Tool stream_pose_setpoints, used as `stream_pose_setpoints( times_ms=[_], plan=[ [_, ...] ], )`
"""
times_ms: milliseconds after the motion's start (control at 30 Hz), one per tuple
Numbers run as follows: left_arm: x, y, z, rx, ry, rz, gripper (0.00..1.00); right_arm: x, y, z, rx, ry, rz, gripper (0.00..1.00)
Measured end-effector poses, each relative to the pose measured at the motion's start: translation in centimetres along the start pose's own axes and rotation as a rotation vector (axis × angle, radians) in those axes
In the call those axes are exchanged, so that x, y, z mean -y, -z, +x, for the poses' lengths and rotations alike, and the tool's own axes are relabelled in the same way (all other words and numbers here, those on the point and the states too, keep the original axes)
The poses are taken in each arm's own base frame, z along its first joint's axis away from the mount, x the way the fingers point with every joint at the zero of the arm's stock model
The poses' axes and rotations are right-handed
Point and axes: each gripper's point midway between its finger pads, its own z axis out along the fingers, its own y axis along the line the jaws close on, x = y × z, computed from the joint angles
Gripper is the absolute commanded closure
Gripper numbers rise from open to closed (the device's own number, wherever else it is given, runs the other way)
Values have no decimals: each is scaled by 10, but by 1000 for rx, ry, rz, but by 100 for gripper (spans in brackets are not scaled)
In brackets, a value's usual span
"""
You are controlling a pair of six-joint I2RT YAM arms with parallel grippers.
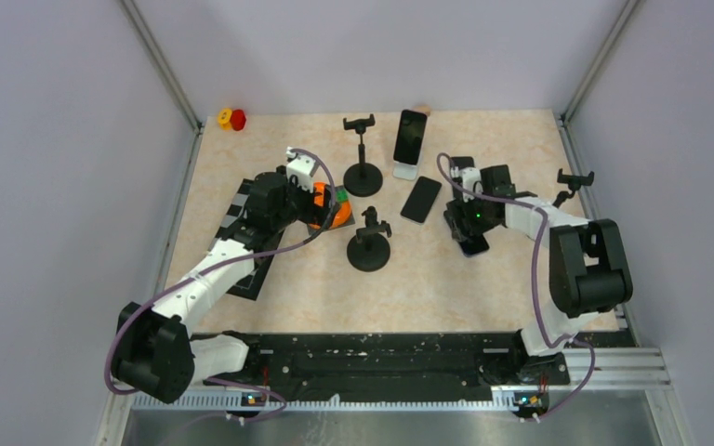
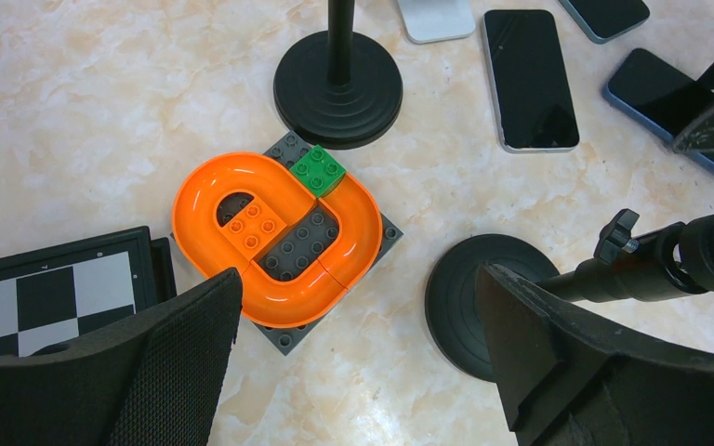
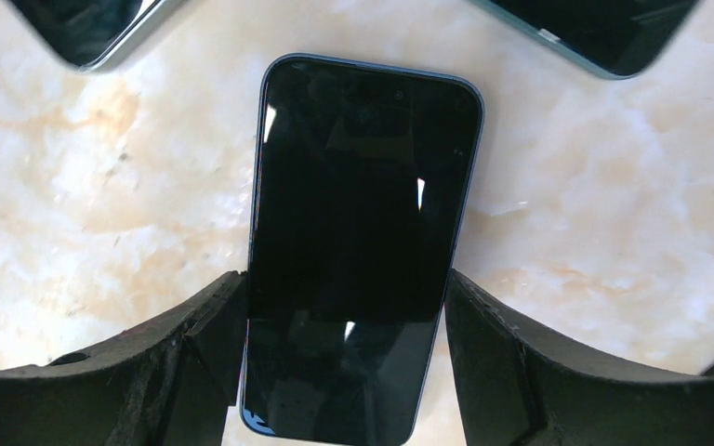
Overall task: Place the phone on the phone stand
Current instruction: Pick up the phone at the center of the board.
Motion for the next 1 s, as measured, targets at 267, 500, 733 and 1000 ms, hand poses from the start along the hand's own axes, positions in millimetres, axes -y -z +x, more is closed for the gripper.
stream_pose_setpoints(
  times_ms=[267,500,733,1000],
  plan=[
    [0,0,0,0,-1,0,1,-31,8,9,-1,134,-106,72],
    [1,0,0,0,-1,4,1,-41,13,2,33,187,-136,72],
    [10,1,-6,-2,-26,64,1,-56,25,-14,92,249,-148,73],
    [28,-8,-69,59,-59,172,1,-72,50,-56,206,312,-150,72]
  ],
)
